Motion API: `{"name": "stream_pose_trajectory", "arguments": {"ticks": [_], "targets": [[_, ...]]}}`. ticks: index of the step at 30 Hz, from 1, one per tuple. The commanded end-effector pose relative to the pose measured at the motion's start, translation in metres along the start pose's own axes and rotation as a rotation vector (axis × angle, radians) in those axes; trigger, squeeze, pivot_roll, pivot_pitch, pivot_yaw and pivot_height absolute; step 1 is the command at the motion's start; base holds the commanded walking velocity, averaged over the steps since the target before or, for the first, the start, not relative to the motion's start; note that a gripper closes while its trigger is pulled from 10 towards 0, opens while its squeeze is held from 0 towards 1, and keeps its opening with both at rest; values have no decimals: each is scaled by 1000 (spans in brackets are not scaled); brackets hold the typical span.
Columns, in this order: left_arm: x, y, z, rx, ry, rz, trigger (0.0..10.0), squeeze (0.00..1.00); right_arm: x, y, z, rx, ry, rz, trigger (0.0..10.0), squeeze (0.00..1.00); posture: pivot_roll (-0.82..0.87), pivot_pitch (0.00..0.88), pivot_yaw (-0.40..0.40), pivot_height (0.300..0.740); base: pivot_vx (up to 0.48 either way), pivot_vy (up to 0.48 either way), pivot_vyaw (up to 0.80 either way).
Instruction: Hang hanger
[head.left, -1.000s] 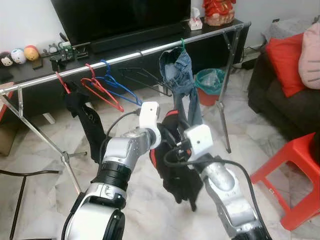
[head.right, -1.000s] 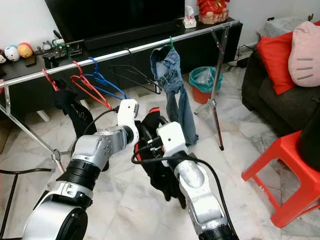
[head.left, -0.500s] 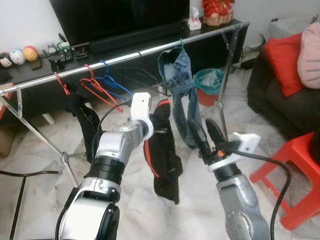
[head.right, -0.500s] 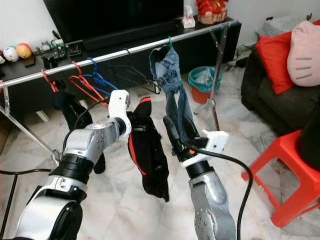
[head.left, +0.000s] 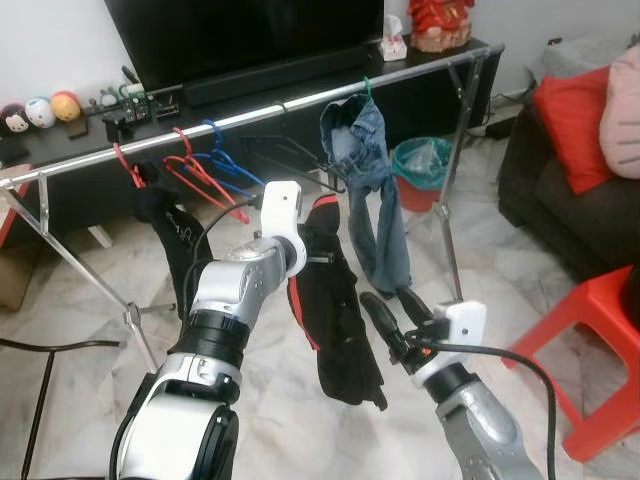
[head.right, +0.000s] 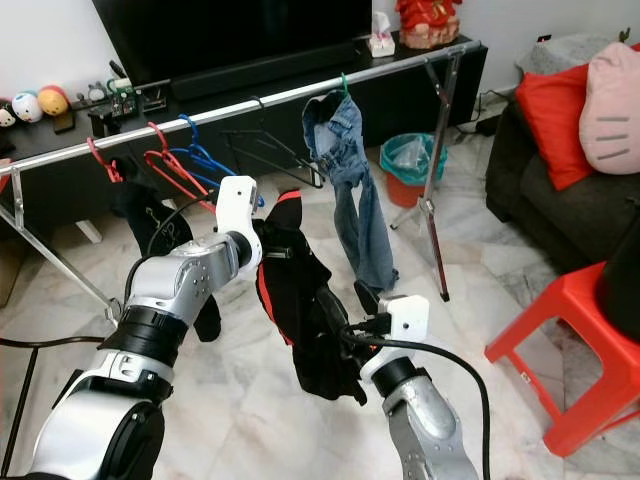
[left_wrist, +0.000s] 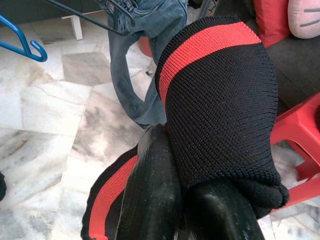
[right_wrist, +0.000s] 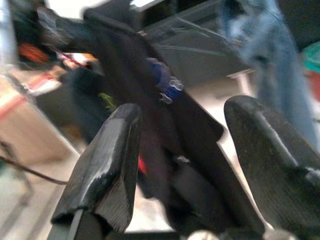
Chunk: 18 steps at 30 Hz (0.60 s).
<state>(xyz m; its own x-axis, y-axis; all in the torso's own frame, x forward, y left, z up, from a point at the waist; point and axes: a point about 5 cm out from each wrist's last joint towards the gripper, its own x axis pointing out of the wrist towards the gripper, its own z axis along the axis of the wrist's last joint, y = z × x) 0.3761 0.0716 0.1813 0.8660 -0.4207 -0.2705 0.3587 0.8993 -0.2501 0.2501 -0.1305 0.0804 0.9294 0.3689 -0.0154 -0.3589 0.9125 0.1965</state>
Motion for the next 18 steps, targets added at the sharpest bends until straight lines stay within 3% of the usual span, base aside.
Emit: {"name": "stream_pose_trajectory", "arguments": {"ticks": [1, 12, 17, 18], "targets": [[-1, 2, 13, 17, -43, 8, 10000, 0, 0, -3, -8, -24, 32, -24, 10000, 0, 93, 24, 127, 740, 0, 0, 0], [-4, -5, 18, -8, -47, -26, 10000, 0, 3, -17, -48, -53, 152, -54, 10000, 0, 102, 26, 127, 740, 0, 0, 0], [-12, -9, 15, 0, -36, -53, 10000, 0, 9, -22, -56, -118, 148, -81, 10000, 0, 110, 28, 130, 740, 0, 0, 0], [-13, -10, 16, 1, -37, -59, 10000, 0, 12, -21, -54, -180, 141, -77, 10000, 0, 119, 27, 128, 740, 0, 0, 0]]}}
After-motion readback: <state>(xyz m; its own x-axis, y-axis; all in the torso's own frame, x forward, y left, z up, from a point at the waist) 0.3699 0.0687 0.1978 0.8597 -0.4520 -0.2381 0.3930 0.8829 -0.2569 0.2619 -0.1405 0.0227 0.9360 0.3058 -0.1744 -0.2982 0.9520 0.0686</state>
